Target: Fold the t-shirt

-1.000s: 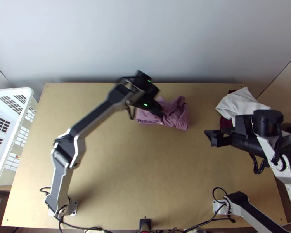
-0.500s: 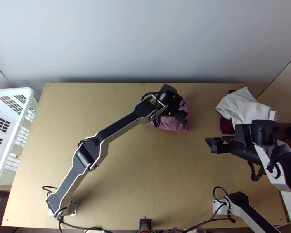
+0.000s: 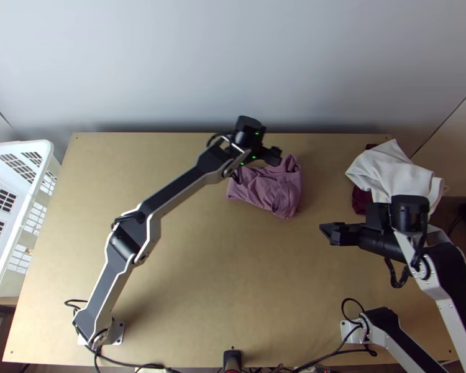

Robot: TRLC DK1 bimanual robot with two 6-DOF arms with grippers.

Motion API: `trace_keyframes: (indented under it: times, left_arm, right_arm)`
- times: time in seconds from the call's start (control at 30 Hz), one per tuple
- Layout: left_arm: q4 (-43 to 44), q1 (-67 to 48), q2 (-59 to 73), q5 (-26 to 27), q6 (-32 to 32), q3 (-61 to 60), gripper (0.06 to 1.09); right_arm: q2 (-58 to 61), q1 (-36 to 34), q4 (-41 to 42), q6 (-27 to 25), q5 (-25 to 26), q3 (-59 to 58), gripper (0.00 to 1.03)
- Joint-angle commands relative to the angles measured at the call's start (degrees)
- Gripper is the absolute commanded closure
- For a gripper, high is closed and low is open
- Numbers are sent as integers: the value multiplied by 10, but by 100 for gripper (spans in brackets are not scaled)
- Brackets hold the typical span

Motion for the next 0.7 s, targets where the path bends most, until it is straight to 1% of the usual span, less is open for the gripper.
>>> trace_keyframes:
  times: [0.0, 0.17, 0.3, 0.43, 0.47, 0.67]
  left_arm:
    - [-91, 63, -77, -13, 13, -83, 10]
    - [-107, 99, -149, -6, 27, -171, 10]
    - [-105, 121, -204, -5, 29, -237, 10]
    - [-102, 136, -253, -6, 35, -289, 10]
    - [-101, 142, -263, -5, 35, -299, 10]
    - [-86, 178, -327, -6, 35, -367, 10]
  right_arm:
    - [27, -13, 116, 26, -35, -93, 4]
    - [108, -39, 207, 28, -42, -133, 4]
    - [197, -42, 300, 62, -51, -127, 4]
    - [292, -35, 378, 86, -57, -94, 4]
    - [319, -34, 393, 90, -57, -83, 4]
    - [460, -14, 421, 101, -57, -2, 4]
